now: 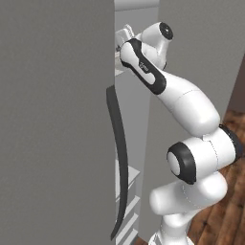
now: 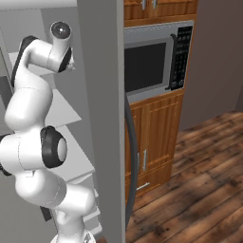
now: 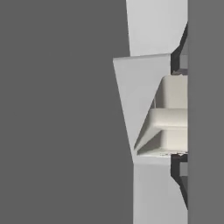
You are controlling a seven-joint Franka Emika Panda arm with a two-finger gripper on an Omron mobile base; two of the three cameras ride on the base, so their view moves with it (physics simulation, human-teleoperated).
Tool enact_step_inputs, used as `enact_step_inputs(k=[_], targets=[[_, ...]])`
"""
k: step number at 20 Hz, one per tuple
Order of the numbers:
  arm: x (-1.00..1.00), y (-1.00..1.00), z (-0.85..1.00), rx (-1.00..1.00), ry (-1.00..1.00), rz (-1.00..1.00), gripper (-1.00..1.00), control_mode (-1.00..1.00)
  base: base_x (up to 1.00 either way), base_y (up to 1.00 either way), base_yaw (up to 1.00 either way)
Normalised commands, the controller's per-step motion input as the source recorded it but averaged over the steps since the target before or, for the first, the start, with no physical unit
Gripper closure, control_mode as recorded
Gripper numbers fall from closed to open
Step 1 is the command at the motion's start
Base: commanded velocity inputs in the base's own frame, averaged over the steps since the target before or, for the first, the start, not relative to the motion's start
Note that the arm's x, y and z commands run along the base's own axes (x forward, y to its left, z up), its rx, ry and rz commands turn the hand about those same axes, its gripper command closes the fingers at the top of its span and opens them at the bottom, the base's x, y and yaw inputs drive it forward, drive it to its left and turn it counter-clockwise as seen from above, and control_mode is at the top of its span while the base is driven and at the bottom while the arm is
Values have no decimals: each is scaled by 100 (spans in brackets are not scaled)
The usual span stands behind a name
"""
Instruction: The ice cube tray has been filled with water. Take the tray and place it in the freezer to make ice. Close the freezer door after placing the tray.
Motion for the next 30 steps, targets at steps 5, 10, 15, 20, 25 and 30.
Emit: enact_step_inputs(k=[5, 10, 15, 20, 25, 30], targets=[[2, 33, -50, -12, 13, 0, 100, -100, 0, 0, 0], [4, 28, -50, -11, 14, 0, -100, -100, 0, 0, 0], [0, 3, -19, -5, 9, 0, -100, -100, 0, 0, 0], [-26, -58, 4, 0, 3, -2, -100, -100, 0, 0, 0], [-64, -60, -2, 0, 0, 0, -100, -100, 0, 0, 0], [-94, -12, -19, 0, 0, 0, -100, -100, 0, 0, 0]])
